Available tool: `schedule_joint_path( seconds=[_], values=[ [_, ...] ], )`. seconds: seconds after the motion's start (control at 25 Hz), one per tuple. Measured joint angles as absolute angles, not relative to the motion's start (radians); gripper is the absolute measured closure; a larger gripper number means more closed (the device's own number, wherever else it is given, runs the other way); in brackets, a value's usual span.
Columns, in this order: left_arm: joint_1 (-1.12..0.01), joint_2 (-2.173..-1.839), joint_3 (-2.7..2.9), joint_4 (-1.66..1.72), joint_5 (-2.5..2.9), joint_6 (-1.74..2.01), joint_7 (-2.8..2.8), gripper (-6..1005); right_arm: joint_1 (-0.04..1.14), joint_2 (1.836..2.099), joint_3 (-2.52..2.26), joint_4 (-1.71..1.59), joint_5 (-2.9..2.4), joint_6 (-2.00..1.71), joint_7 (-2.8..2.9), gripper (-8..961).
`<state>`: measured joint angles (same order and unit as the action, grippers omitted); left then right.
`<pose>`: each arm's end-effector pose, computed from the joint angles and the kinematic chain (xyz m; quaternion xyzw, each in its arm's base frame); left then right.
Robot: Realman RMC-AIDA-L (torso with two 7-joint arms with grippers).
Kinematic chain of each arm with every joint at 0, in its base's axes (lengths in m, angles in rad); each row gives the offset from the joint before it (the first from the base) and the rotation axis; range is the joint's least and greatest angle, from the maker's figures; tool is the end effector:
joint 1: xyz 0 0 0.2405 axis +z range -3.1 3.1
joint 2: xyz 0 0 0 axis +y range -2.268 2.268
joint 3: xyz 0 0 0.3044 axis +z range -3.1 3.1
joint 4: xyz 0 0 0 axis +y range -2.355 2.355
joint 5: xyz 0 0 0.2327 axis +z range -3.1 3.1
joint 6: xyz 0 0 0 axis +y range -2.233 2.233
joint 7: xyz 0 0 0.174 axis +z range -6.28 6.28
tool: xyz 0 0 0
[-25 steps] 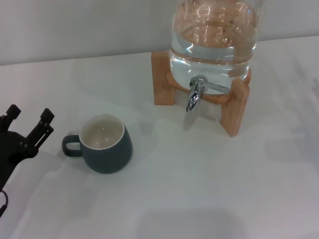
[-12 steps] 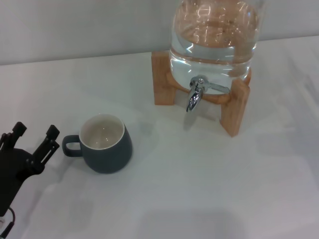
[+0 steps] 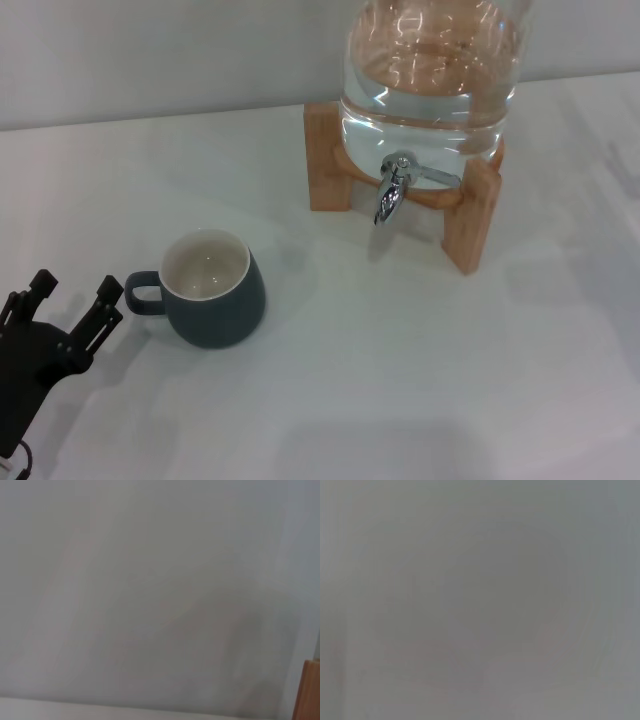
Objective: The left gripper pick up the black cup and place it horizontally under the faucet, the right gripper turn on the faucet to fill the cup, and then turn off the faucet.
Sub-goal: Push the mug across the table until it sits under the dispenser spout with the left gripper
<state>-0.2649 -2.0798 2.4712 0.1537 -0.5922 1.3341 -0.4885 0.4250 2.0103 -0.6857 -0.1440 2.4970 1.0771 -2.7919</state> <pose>-0.3785 0.2956 -0.1014 -0.7585 -0.2980 -0.3743 0.4425 0.4481 0.3967 0.0496 -0.6258 0.2654 0.2629 0.6847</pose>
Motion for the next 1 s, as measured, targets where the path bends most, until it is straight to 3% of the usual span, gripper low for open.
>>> schedule_joint_path(
  seconds=[1.0],
  values=[
    [-0.293,-2.082,2.495,0.156,-0.592,1.198,-0.485,128,0.444,2.013,-0.690,-0.143,2.493,1.095,-2.789,110]
  ],
)
